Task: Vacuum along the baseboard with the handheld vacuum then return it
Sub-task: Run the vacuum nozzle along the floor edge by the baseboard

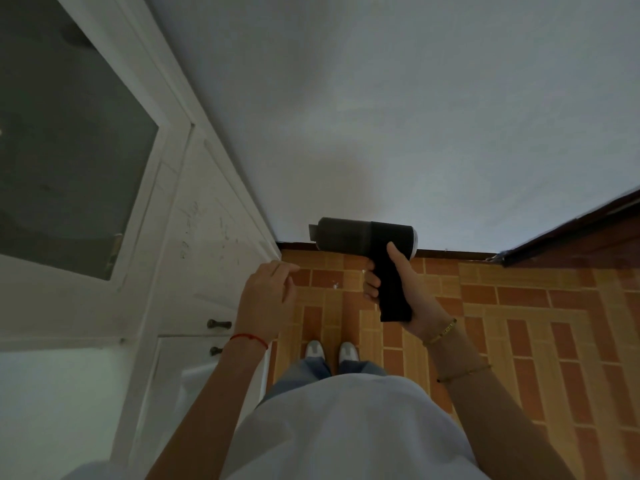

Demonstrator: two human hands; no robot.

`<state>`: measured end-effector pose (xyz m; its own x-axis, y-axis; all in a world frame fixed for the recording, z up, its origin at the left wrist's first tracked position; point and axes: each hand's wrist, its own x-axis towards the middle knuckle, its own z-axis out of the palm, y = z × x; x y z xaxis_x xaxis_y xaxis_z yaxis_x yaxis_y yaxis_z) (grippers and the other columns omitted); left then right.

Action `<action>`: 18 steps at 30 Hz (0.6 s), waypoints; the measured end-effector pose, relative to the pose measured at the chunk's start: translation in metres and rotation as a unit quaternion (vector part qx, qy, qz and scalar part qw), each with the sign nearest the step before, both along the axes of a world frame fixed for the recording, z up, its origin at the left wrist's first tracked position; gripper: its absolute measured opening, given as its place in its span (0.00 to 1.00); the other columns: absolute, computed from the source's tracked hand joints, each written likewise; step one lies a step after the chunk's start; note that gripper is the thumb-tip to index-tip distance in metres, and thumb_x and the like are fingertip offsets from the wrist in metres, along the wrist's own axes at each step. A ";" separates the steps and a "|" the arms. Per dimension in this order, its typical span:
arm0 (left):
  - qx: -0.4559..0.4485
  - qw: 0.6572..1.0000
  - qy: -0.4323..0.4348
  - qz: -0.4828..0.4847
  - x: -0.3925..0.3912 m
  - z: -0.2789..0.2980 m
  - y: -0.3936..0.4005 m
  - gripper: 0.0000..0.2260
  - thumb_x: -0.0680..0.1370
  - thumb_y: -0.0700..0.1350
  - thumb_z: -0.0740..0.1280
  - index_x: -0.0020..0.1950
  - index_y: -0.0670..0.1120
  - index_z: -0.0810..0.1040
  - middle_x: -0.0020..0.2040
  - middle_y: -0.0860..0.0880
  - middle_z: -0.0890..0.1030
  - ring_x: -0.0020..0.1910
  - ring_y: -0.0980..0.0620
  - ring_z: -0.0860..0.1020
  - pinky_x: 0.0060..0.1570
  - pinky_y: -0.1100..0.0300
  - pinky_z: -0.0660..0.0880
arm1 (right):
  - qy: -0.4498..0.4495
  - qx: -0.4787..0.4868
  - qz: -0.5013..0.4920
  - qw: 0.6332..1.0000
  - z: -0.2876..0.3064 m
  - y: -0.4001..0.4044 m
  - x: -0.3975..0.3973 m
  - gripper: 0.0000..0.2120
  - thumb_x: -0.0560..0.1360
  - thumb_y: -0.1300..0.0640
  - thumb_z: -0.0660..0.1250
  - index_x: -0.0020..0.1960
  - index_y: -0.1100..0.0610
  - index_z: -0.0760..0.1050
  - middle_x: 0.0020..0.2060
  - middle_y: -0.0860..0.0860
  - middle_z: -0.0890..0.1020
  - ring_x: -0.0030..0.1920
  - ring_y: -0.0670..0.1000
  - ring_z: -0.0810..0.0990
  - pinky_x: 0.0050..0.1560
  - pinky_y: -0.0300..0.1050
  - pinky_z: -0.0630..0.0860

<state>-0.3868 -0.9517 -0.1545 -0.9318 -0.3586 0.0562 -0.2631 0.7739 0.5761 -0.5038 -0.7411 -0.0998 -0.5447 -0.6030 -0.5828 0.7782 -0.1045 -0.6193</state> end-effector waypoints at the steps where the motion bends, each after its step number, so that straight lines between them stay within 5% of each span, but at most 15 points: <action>1: 0.001 1.000 0.000 0.000 -0.001 -0.001 0.000 0.10 0.80 0.38 0.64 0.59 0.45 0.79 0.53 0.47 0.81 0.52 0.52 0.78 0.56 0.58 0.75 | -0.001 -0.006 -0.004 1.000 -0.001 -0.001 -0.001 0.16 0.76 0.43 0.63 0.45 0.57 0.73 0.31 0.51 0.73 0.31 0.48 0.73 0.39 0.41 0.72; 18: -0.003 1.000 -0.005 0.010 -0.010 -0.004 -0.001 0.09 0.80 0.39 0.64 0.59 0.45 0.79 0.53 0.48 0.81 0.52 0.53 0.78 0.56 0.63 0.71 | 0.027 -0.019 0.010 0.999 -0.003 -0.008 -0.013 0.11 0.77 0.49 0.64 0.47 0.58 0.73 0.32 0.52 0.73 0.32 0.49 0.73 0.40 0.42 0.73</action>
<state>-0.3966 -0.9525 -0.1582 -0.9248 -0.3775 0.0482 -0.2851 0.7712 0.5692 -0.5170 -0.7489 -0.1031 -0.5624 -0.6356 -0.5288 0.7456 -0.1135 -0.6566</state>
